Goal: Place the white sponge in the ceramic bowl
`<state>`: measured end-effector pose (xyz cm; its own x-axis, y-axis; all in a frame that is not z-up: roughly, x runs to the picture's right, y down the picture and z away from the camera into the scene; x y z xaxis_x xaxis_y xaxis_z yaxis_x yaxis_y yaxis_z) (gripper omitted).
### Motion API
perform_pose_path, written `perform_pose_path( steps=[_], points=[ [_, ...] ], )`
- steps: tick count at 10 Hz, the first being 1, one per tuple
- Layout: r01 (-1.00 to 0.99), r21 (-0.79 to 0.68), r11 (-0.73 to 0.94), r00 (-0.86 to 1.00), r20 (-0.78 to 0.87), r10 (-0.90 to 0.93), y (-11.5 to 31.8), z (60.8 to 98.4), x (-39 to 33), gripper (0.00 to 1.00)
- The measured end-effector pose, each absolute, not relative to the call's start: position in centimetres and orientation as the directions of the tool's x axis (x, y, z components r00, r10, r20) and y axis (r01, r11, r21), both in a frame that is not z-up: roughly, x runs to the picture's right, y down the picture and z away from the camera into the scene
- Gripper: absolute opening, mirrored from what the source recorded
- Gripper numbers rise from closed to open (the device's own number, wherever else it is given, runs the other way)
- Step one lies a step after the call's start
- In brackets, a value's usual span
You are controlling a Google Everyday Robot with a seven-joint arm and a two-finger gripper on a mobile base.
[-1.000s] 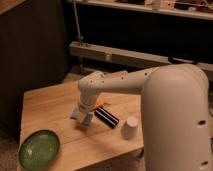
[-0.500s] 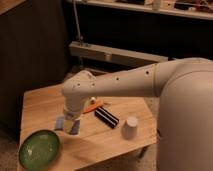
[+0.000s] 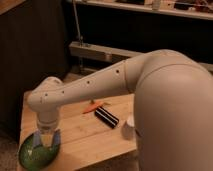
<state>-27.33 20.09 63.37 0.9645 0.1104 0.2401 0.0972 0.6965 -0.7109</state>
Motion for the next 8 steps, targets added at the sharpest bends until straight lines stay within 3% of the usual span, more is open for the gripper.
perform_pose_path(
  steps=[5, 6, 8],
  points=[
    [0.223, -0.775, 0.591, 0.955, 0.296, 0.028, 22.2, 64.8, -29.5, 0.73],
    [0.246, -0.795, 0.555, 0.953, 0.302, 0.01, 23.3, 65.6, -30.4, 0.79],
    [0.272, -0.817, 0.508, 0.955, 0.294, -0.039, 24.2, 66.6, -31.2, 0.8]
  ],
)
